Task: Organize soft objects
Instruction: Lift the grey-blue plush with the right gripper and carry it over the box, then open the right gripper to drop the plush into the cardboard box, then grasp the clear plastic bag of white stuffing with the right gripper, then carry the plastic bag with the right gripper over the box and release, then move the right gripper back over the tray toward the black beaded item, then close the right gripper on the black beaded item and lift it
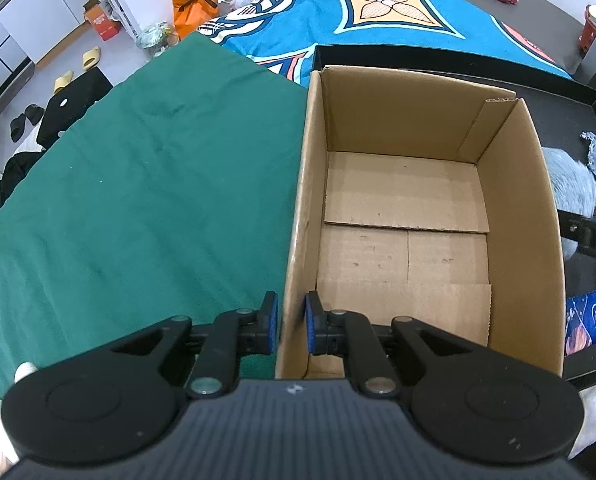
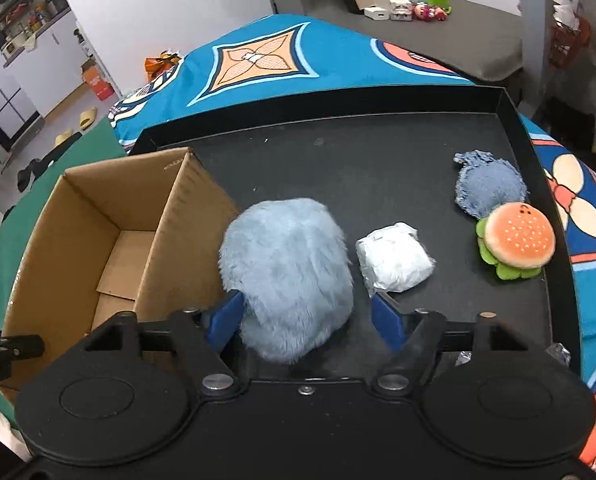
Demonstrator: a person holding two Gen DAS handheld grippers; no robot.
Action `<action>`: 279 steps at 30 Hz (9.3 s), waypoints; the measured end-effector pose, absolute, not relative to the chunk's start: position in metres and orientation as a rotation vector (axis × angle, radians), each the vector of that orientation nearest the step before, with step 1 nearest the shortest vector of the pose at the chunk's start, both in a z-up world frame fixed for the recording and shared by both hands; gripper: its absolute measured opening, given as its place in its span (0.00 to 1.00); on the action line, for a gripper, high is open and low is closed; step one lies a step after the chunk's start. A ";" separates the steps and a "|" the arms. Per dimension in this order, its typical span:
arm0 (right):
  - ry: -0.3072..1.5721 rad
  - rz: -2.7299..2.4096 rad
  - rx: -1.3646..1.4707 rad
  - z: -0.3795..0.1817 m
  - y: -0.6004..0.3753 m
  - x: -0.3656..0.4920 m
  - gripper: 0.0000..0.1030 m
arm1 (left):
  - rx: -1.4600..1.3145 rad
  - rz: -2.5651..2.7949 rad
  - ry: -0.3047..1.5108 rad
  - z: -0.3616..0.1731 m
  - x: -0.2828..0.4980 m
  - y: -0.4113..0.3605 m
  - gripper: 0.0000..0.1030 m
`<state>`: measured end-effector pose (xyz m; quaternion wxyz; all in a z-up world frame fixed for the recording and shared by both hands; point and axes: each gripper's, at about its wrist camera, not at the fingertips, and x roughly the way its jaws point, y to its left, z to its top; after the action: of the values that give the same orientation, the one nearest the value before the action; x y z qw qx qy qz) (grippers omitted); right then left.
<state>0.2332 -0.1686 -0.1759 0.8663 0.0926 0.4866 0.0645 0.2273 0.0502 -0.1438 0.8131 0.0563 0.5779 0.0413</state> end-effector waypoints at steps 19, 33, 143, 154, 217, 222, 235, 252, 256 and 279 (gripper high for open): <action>0.952 0.185 0.234 -0.144 -0.176 0.221 0.38 | 0.132 0.100 1.222 -0.142 0.227 0.048 0.11; 0.806 0.238 0.232 -0.085 -0.162 0.221 0.38 | 0.122 0.101 1.186 -0.133 0.220 0.049 0.11; 0.919 0.085 0.470 -0.189 -0.299 0.135 0.05 | 0.453 0.148 1.102 -0.116 0.203 -0.013 0.85; 0.857 0.089 0.463 -0.158 -0.290 0.140 0.05 | 0.383 0.140 1.095 -0.115 0.204 0.001 0.85; 0.803 0.209 0.254 -0.096 -0.144 0.205 0.47 | 0.176 0.094 1.142 -0.131 0.212 0.046 0.15; 0.819 0.179 0.234 -0.102 -0.156 0.187 0.56 | 0.227 0.110 1.125 -0.129 0.210 0.037 0.18; 0.859 0.067 0.230 -0.124 -0.192 0.149 0.71 | 0.270 0.126 1.105 -0.120 0.204 0.028 0.46; 0.929 -0.126 0.229 -0.159 -0.230 0.121 0.77 | 0.352 0.129 1.076 -0.112 0.196 0.014 0.61; 0.930 -0.157 0.249 -0.166 -0.240 0.116 0.77 | 0.372 0.133 1.067 -0.112 0.196 0.010 0.63; 1.045 -0.216 0.328 -0.209 -0.260 0.132 0.74 | 0.456 0.168 1.042 -0.112 0.196 -0.006 0.63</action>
<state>0.1318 -0.2603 -0.2088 0.8482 0.1555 0.4959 -0.1024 0.1961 -0.0057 -0.1118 0.8394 0.2155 0.4926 0.0795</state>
